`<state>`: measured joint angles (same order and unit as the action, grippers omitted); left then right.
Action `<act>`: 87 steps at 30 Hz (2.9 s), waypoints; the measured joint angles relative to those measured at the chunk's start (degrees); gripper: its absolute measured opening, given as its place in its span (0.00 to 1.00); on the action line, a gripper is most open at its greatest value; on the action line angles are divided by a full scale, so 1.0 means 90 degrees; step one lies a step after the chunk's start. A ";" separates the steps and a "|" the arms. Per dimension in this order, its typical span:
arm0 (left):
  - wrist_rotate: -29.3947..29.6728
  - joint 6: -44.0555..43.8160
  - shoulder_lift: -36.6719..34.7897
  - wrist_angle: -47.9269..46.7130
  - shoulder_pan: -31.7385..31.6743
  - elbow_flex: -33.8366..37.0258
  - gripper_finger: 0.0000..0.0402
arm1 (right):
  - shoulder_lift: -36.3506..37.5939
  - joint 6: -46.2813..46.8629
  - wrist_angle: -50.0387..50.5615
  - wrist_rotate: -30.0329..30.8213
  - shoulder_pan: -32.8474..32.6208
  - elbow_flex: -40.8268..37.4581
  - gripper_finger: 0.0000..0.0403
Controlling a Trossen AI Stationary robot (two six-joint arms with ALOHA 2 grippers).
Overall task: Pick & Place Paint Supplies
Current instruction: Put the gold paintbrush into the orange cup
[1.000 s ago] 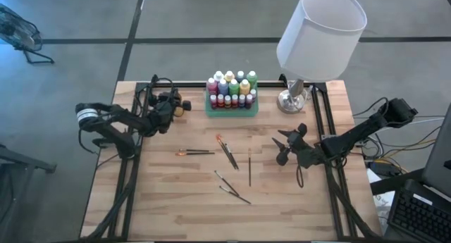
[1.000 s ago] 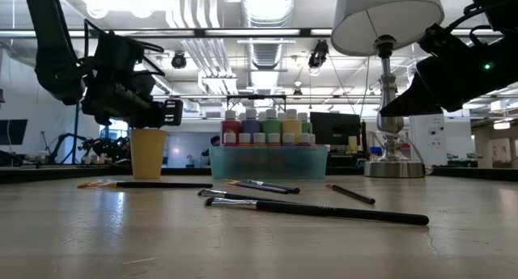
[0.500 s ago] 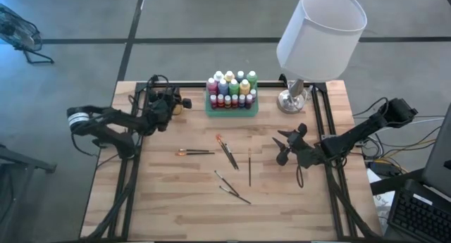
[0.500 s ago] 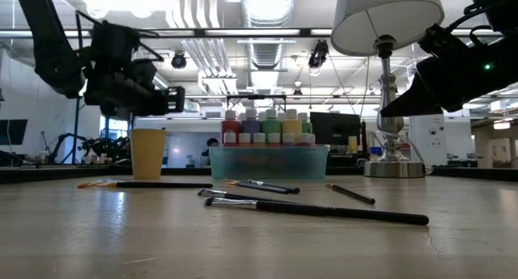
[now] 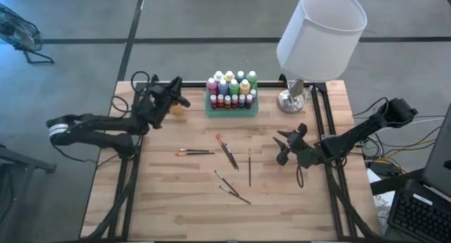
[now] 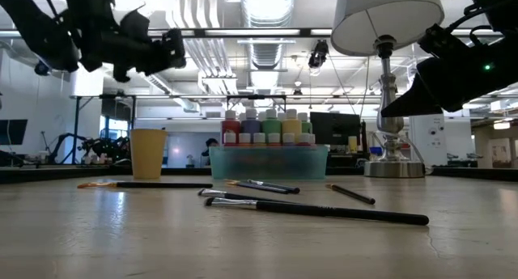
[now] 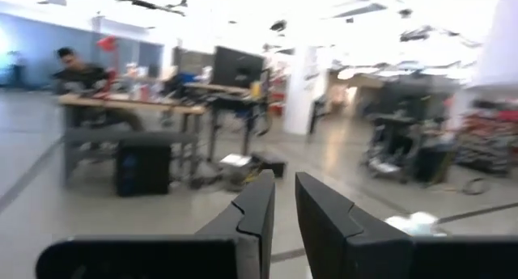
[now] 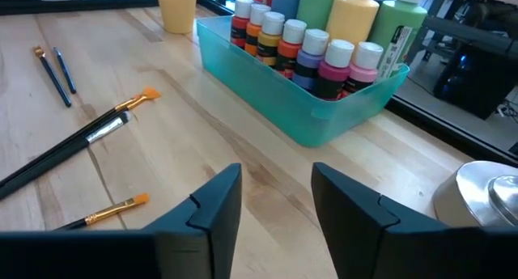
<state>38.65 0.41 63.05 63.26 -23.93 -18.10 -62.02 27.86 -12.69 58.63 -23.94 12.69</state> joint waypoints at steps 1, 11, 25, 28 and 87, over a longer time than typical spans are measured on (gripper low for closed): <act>-0.0149 -0.0001 -0.0094 -0.0050 0.0028 -0.0026 0.14 | 0.0000 0.0002 0.0000 0.0000 0.0000 0.0000 0.36; -0.1581 -0.0455 -0.0627 -0.1212 0.0420 -0.0339 0.14 | -0.0002 0.0056 -0.0290 -0.0031 0.0000 0.0113 0.32; -0.1759 -0.0770 -0.0617 -0.1610 0.1080 -0.0392 0.14 | -0.0756 0.0715 0.0475 -0.1227 0.0108 0.1936 0.33; -0.1879 -0.0770 -0.0617 -0.1702 0.1084 -0.0361 0.14 | -0.1206 0.1416 0.1523 -0.1249 0.0252 0.2526 0.35; -0.1911 -0.0933 -0.0617 -0.2484 0.1082 -0.0356 0.14 | -0.5393 0.5159 0.3268 -0.2518 0.1114 0.4836 0.42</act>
<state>21.45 -7.99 57.49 40.91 -14.20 -21.30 -110.56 74.28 16.72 35.97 -13.91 56.21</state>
